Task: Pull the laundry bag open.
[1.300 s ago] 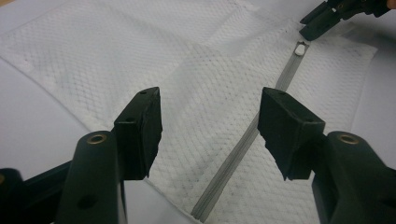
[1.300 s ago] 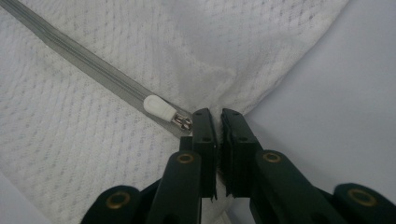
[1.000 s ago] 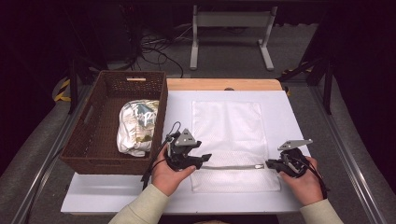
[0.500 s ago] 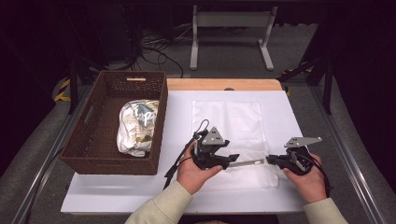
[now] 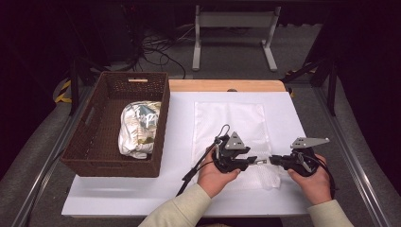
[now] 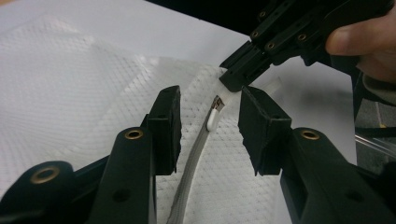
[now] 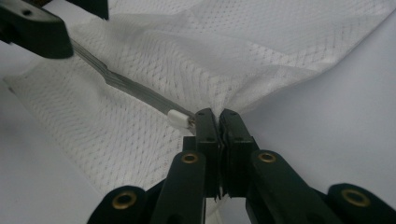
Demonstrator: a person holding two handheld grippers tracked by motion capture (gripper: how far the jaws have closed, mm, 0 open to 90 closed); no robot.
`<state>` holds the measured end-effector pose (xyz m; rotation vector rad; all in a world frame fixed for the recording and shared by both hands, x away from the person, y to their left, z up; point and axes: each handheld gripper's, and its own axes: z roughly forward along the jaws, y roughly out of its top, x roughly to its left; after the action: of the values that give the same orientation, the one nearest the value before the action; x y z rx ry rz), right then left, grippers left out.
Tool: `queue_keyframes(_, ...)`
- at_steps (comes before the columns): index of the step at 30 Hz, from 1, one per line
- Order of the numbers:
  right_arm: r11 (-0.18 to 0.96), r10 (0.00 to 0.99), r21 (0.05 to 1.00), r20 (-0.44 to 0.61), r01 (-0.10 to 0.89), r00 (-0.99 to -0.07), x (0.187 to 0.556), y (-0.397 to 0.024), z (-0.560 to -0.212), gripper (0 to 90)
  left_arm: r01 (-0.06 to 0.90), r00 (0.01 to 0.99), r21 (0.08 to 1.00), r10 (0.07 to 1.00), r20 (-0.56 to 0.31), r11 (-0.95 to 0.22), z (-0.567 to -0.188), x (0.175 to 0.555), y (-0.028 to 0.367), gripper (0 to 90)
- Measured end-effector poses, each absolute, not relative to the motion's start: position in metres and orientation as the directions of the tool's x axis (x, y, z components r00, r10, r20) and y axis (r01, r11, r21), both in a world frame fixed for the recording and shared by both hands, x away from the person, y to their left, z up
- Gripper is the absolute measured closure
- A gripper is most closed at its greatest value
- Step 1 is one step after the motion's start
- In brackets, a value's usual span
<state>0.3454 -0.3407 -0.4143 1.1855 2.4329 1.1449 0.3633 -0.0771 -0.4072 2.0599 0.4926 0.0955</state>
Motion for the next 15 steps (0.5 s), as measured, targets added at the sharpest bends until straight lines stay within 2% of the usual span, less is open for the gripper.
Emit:
queue_keyframes(6,0.371,0.736,0.729,0.147,0.575,-0.661,0.344,-0.342,-0.413,87.0,0.320,0.914,0.821,0.381,-0.137,-0.473,-0.419,0.364,-0.089,65.0)
queue_keyframes(12,0.370,0.735,0.730,0.148,0.574,-0.661,0.343,-0.341,-0.411,87.0,0.324,0.927,0.792,0.341,-0.157,-0.517,-0.430,0.363,-0.101,70.4)
queue_keyframes(15,0.369,0.734,0.734,0.147,0.570,-0.664,0.342,-0.341,-0.411,87.0,0.331,0.928,0.772,0.335,-0.163,-0.542,-0.435,0.363,-0.106,70.1)
